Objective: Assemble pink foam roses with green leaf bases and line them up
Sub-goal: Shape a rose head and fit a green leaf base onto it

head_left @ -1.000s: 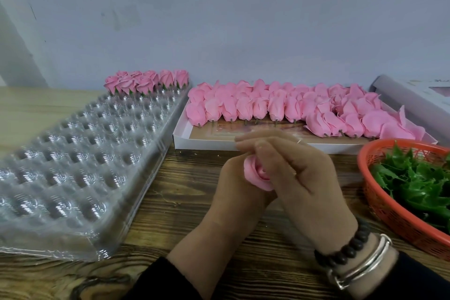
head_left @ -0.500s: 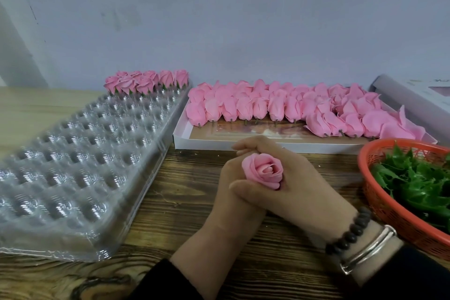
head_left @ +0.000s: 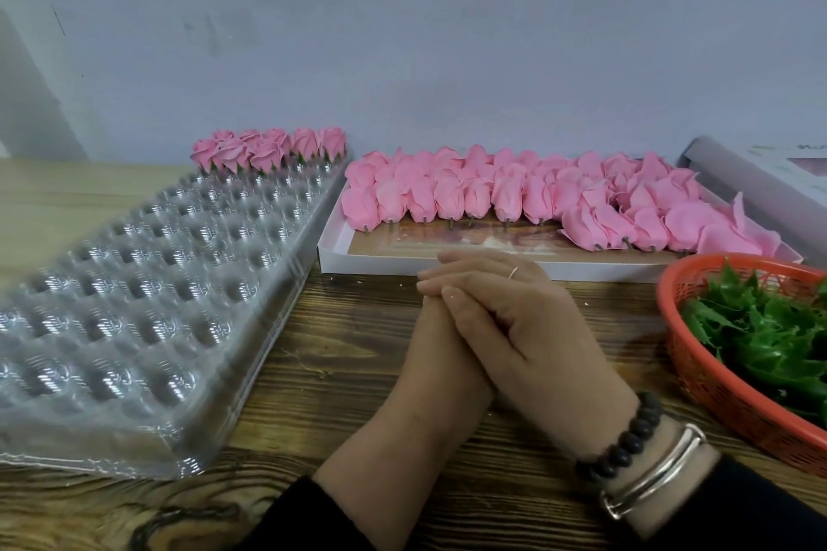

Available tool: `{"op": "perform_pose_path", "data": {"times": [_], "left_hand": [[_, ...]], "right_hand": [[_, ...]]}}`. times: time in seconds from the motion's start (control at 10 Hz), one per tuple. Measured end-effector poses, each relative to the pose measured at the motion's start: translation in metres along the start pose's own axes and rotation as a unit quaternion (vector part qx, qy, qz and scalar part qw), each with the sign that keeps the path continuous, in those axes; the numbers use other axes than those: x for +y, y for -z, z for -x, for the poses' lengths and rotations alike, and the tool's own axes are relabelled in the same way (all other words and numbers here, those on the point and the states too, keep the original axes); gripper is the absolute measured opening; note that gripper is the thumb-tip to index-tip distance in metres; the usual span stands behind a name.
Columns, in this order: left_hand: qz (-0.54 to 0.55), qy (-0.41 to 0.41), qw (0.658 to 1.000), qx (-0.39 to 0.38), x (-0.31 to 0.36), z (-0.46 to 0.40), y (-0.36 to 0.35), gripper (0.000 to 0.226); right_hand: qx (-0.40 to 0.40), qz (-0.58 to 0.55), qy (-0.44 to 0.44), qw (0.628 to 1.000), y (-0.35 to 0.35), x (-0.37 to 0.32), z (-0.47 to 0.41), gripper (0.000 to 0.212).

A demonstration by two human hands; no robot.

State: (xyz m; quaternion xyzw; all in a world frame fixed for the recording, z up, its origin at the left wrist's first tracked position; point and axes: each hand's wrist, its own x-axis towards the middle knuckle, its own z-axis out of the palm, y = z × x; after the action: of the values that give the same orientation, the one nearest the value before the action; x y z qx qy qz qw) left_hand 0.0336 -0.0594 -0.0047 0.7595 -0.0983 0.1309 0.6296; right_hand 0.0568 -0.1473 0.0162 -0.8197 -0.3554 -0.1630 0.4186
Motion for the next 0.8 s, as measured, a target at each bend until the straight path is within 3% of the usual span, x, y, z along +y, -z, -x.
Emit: {"op": "perform_pose_path", "data": {"times": [0.1, 0.2, 0.3, 0.6, 0.7, 0.8], "left_hand": [[-0.070, 0.051, 0.996, -0.033, -0.002, 0.002, 0.006, 0.045], [-0.103, 0.056, 0.991, -0.065, -0.003, 0.003, 0.009, 0.032], [-0.096, 0.026, 0.991, -0.092, 0.013, 0.001, 0.003, 0.025], [0.027, -0.056, 0.997, -0.048, 0.006, -0.007, 0.011, 0.017], [-0.027, -0.072, 0.997, -0.018, 0.000, -0.010, 0.013, 0.014], [-0.064, -0.082, 0.994, -0.031, 0.003, -0.009, 0.005, 0.026]], "right_hand": [[-0.091, -0.009, -0.003, 0.996, 0.007, 0.003, -0.003, 0.032], [-0.150, -0.012, -0.008, 0.989, 0.010, 0.005, -0.001, 0.034], [-0.153, -0.054, -0.044, 0.986, 0.013, 0.004, 0.003, 0.029], [-0.126, -0.132, -0.089, 0.979, 0.015, 0.020, 0.003, 0.065], [-0.035, -0.142, -0.059, 0.987, 0.013, 0.013, 0.004, 0.047], [0.062, -0.129, -0.004, 0.990, 0.005, 0.002, 0.002, 0.030]]}}
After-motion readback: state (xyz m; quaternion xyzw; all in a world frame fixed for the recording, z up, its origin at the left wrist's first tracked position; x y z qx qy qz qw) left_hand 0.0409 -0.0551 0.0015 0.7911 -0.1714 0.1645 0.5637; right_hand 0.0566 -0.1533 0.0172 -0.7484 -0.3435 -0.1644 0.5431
